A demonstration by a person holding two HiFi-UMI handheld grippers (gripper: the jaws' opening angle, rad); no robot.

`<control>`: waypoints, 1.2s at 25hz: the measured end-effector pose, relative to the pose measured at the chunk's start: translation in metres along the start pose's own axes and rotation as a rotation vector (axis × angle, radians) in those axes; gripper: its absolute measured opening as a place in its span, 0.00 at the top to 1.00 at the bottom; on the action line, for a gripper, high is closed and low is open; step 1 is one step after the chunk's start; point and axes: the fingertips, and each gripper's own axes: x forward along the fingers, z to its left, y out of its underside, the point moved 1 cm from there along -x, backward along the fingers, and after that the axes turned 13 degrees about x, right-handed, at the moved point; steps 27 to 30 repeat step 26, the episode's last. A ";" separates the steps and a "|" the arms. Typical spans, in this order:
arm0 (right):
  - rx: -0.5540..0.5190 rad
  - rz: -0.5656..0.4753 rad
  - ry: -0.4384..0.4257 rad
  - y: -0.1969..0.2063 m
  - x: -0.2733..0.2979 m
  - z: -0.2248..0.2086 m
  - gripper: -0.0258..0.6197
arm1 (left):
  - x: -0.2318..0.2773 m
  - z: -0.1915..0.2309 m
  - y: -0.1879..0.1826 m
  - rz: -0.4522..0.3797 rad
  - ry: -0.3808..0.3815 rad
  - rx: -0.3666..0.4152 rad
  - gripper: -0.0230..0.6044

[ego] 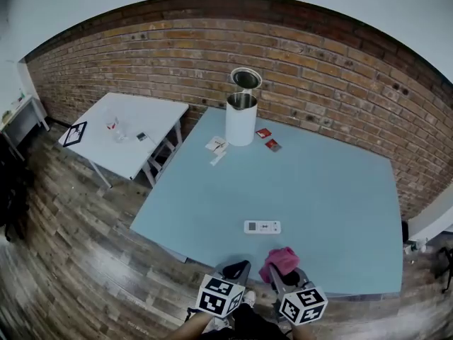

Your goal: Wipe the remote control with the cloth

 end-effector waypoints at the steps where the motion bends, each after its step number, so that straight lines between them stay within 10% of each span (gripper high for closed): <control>1: -0.007 -0.013 0.009 0.001 -0.004 0.003 0.87 | -0.002 -0.003 0.002 -0.001 -0.012 0.005 0.96; 30: -0.062 -0.040 0.047 0.015 -0.035 0.021 0.86 | -0.018 -0.040 0.010 -0.024 -0.060 0.027 0.97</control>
